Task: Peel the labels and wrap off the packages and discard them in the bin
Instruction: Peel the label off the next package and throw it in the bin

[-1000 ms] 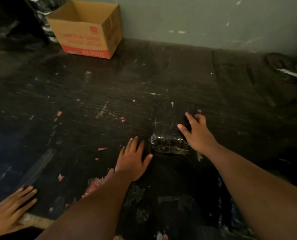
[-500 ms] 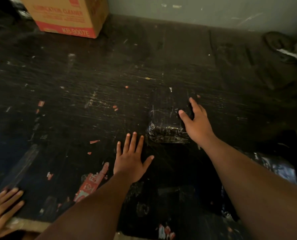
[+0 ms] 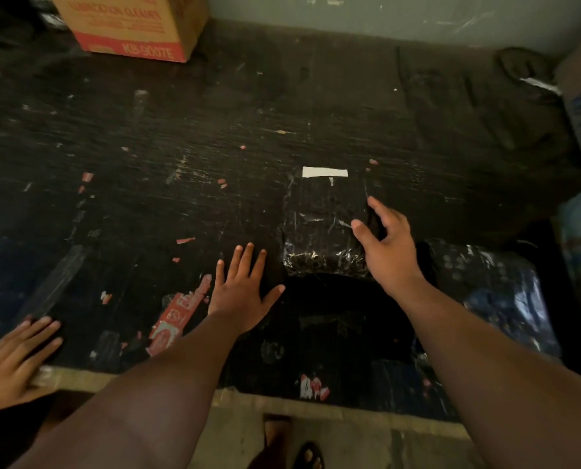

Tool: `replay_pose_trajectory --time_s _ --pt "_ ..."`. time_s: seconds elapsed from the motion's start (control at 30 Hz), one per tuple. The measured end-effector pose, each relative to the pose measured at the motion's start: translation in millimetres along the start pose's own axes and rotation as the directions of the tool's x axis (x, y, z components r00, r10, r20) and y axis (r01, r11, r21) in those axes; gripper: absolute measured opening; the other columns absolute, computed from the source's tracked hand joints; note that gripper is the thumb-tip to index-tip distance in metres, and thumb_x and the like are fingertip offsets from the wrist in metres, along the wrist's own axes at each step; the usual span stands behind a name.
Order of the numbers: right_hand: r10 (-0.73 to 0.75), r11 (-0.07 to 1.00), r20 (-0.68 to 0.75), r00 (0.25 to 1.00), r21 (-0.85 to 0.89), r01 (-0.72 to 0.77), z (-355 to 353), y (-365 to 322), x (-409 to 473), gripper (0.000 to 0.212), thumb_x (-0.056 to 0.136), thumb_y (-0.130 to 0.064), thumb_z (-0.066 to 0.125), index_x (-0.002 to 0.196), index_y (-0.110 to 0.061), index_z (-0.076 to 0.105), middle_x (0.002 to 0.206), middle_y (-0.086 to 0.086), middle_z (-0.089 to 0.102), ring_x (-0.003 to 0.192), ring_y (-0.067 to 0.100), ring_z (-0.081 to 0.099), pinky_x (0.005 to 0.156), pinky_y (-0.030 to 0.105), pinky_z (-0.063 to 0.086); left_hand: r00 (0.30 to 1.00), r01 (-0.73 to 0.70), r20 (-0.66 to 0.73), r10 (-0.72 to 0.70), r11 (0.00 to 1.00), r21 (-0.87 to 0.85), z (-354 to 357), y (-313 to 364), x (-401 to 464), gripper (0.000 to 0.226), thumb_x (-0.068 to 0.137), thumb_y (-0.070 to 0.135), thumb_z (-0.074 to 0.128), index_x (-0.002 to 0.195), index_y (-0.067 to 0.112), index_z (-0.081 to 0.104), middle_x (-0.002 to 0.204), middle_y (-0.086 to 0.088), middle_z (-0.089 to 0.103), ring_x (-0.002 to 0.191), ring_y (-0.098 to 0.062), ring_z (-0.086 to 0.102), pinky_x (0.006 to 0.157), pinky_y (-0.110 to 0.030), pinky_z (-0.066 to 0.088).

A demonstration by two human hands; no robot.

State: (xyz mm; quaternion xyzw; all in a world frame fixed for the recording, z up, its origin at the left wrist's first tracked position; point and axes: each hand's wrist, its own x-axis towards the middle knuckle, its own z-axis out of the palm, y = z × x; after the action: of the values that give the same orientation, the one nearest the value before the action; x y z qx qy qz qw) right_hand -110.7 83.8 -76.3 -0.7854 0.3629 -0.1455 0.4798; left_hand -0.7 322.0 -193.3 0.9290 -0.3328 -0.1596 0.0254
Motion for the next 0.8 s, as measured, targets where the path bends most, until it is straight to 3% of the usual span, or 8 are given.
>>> replay_pose_trajectory --time_s 0.17,0.27,0.33,0.47,0.67,0.8 --pt "-0.002 0.999 -0.007 1.0 0.049 0.003 -1 20 -56 0.052 0.094 -0.036 0.063 0.144 -0.036 0.046 0.147 -0.004 0.035 0.127 0.006 0.042 0.106 0.019 0.034 1.0 0.004 -0.027 -0.004 1.0 -0.009 7 -1 -21 0.087 0.091 0.073 0.011 0.164 0.026 -0.004 0.171 0.0 -0.015 0.156 -0.022 -0.016 0.126 -0.055 -0.002" --pt "0.001 0.999 -0.01 1.0 0.045 -0.001 7 39 -82 0.052 0.095 -0.035 0.062 0.145 -0.035 0.045 0.149 -0.004 0.033 0.127 0.002 0.038 0.093 -0.002 0.028 0.999 -0.002 -0.053 0.002 1.0 -0.007 13 -1 -31 0.09 0.085 0.071 -0.001 0.163 0.027 -0.006 0.17 0.001 -0.016 0.156 -0.02 -0.016 0.126 -0.053 -0.003" --pt "0.013 0.999 -0.002 1.0 0.052 -0.013 13 53 -96 0.052 0.095 -0.034 0.062 0.145 -0.034 0.046 0.15 -0.005 0.032 0.126 0.0 0.036 0.089 -0.007 0.026 0.997 -0.003 -0.073 0.001 1.0 -0.019 17 -3 -31 0.081 0.093 0.067 0.004 0.164 0.029 -0.005 0.17 0.002 -0.016 0.156 -0.019 -0.017 0.126 -0.051 -0.005" --pt "0.025 1.0 0.053 0.998 0.008 -0.026 19 79 -118 0.053 0.095 -0.04 0.059 0.145 -0.041 0.042 0.157 -0.004 0.024 0.141 0.012 0.03 0.111 0.025 0.031 0.993 -0.006 -0.115 0.001 0.999 -0.046 20 -5 -27 0.069 0.104 0.058 0.017 0.164 0.029 0.0 0.171 0.003 -0.012 0.157 -0.018 -0.014 0.126 -0.05 -0.004" --pt "0.074 0.993 0.17 0.983 -0.106 -0.056 18 84 -118 0.061 0.096 -0.048 0.054 0.151 -0.04 0.028 0.158 -0.006 0.018 0.14 0.016 0.032 0.105 0.025 0.029 0.998 0.005 -0.069 -0.006 1.0 -0.019 16 -2 -24 0.07 0.104 0.06 0.016 0.164 0.03 -0.004 0.171 0.003 -0.014 0.156 -0.019 -0.015 0.126 -0.051 -0.004" --pt "0.099 0.977 0.217 0.971 -0.207 -0.053 11 78 -110 0.066 0.094 -0.053 0.055 0.15 -0.04 0.025 0.157 -0.001 0.022 0.139 0.023 0.036 0.108 0.037 0.037 0.999 0.036 0.009 -0.035 0.999 -0.021 9 0 -24 0.074 0.102 0.066 0.012 0.162 0.031 -0.011 0.169 0.002 -0.021 0.155 -0.019 -0.019 0.125 -0.052 -0.006"
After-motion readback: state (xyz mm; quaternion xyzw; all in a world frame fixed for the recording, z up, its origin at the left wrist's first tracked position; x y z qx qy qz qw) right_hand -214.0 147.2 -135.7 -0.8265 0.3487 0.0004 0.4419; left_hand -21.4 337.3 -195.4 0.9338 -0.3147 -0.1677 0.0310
